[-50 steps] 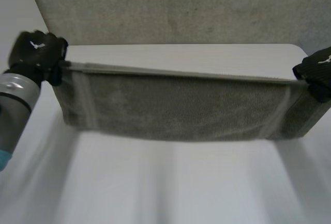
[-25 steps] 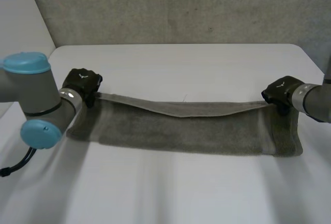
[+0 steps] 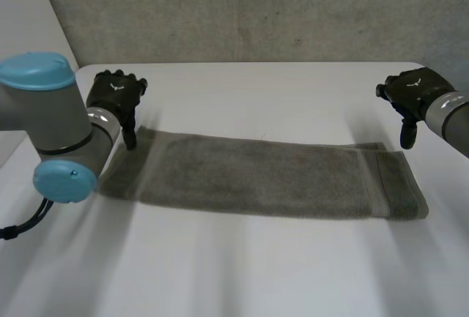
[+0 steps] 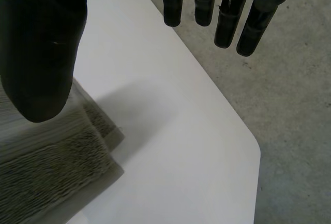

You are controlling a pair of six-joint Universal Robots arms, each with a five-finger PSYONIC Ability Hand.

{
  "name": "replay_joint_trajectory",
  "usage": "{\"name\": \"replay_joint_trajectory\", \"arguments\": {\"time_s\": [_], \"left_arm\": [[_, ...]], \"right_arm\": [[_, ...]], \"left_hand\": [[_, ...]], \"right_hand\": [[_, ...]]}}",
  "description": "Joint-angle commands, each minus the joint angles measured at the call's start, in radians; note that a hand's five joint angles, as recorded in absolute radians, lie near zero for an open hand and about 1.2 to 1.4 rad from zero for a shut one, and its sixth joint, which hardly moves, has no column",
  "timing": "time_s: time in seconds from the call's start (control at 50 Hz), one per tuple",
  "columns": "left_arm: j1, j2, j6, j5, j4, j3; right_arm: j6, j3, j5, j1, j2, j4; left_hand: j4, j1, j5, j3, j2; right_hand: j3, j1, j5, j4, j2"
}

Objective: Fold the towel.

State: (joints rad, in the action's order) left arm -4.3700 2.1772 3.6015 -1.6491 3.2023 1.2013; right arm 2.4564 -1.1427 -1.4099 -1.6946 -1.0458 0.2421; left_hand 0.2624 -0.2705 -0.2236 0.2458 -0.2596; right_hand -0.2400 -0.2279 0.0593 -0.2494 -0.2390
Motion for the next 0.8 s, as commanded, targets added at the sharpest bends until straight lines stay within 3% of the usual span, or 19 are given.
{"name": "replay_joint_trajectory", "arguments": {"time_s": [0.02,0.16,0.3,0.48,0.58,0.62,0.8], "left_arm": [[0.004,-0.128,-0.006,0.012,0.043,0.154],[0.026,-0.214,-0.007,0.048,0.162,0.325],[0.038,-0.290,-0.014,0.169,0.318,0.498],[0.038,-0.292,-0.015,0.180,0.364,0.531],[0.038,-0.289,-0.015,0.180,0.364,0.532],[0.038,-0.289,-0.015,0.180,0.364,0.534],[0.035,-0.289,-0.015,0.180,0.367,0.538]], "right_arm": [[-0.023,-0.230,0.003,0.010,-0.164,0.002],[-0.074,-0.451,0.045,0.012,-0.238,-0.063],[-0.085,-0.667,0.074,0.047,-0.261,-0.260],[-0.086,-0.744,0.100,0.084,-0.211,-0.392],[-0.088,-0.727,0.088,0.095,-0.138,-0.411],[-0.086,-0.704,0.083,0.110,-0.126,-0.411],[-0.088,-0.678,0.080,0.144,-0.109,-0.403]], "left_hand": [[-0.072,0.081,0.208,-0.056,0.070],[-0.069,0.078,0.205,-0.053,0.067],[-0.066,0.075,0.202,-0.050,0.064],[-0.064,0.072,0.199,-0.047,0.061],[-0.064,0.072,0.199,-0.047,0.061],[-0.066,0.075,0.202,-0.050,0.064],[-0.069,0.078,0.205,-0.053,0.067]], "right_hand": [[0.065,0.053,-0.059,0.075,0.064],[0.065,0.053,-0.059,0.075,0.064],[-0.018,-0.030,0.024,-0.009,-0.019],[-0.188,-0.201,0.195,-0.179,-0.190],[-0.503,-0.515,0.509,-0.493,-0.504],[-0.868,-0.880,0.874,-0.859,-0.869],[-1.156,-1.168,1.162,-1.147,-1.157]]}}
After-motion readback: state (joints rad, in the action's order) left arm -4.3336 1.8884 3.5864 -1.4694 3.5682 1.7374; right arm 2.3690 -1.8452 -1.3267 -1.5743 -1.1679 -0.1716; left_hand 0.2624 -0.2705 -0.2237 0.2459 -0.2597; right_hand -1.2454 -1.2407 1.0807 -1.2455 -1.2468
